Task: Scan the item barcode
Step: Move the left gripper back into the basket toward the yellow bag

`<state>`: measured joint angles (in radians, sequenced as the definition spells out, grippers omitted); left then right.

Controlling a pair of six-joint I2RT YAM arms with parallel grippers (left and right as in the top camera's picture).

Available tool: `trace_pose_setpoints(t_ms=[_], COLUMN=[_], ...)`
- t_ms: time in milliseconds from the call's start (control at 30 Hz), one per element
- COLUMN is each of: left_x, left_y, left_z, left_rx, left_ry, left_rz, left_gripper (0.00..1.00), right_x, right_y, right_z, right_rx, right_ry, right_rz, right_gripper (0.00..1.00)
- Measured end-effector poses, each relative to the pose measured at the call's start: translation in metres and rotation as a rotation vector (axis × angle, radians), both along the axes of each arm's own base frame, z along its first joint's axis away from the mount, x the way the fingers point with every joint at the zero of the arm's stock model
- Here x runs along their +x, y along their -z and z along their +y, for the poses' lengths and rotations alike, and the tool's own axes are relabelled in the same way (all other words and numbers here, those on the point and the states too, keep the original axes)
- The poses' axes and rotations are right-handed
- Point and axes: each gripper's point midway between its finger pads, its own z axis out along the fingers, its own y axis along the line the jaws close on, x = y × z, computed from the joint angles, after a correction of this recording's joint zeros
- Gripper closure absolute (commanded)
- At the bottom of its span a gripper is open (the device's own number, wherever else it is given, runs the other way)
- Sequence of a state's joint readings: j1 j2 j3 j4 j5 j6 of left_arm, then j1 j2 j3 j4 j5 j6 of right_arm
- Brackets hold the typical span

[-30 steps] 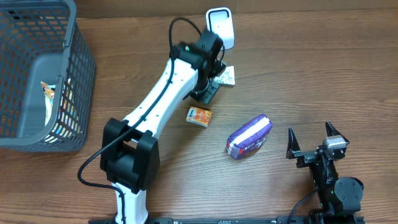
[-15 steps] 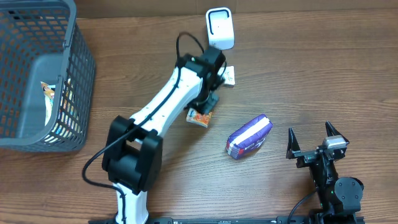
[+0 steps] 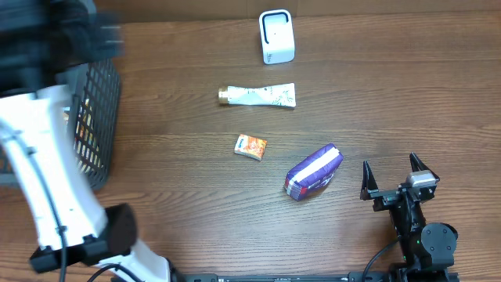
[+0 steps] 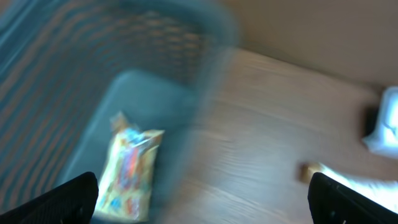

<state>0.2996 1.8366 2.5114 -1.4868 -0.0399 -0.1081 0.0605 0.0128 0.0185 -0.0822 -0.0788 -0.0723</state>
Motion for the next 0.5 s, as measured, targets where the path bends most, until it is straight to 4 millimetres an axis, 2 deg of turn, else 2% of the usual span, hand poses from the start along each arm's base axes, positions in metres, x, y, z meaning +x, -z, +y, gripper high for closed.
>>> trace_pose_setpoints(t_ms=[133, 200, 267, 333, 367, 400, 500], left_x=[-0.040, -0.048, -0.046, -0.038, -0.034, -0.028, -0.017], left_y=[0.011, 0.016, 0.029, 0.052, 0.070, 0.098, 0.154], left_z=[0.109, 0.135, 0.149, 0.153, 0.153, 0.153, 0.151], left_rx=[-0.127, -0.147, -0.150, -0.152, -0.157, -0.176, -0.243], left_ry=[-0.307, -0.365, -0.360, -0.306, -0.263, -0.215, -0.141], left_rz=[-0.043, -0.060, -0.031, 0.037, 0.097, 0.177, 0.317], left_gripper=[0.00, 0.00, 0.00, 0.00, 0.00, 0.00, 0.00], right_x=[0.000, 0.000, 0.000, 0.000, 0.000, 0.000, 0.000], right_y=[0.000, 0.000, 0.000, 0.000, 0.000, 0.000, 0.000], right_z=[0.000, 0.000, 0.000, 0.000, 0.000, 0.000, 0.000], right_rx=[0.000, 0.000, 0.000, 0.000, 0.001, 0.000, 0.000], right_ry=[0.000, 0.000, 0.000, 0.000, 0.000, 0.000, 0.000], right_rz=[0.000, 0.000, 0.000, 0.000, 0.000, 0.000, 0.000], right_gripper=[0.00, 0.00, 0.00, 0.00, 0.00, 0.00, 0.00])
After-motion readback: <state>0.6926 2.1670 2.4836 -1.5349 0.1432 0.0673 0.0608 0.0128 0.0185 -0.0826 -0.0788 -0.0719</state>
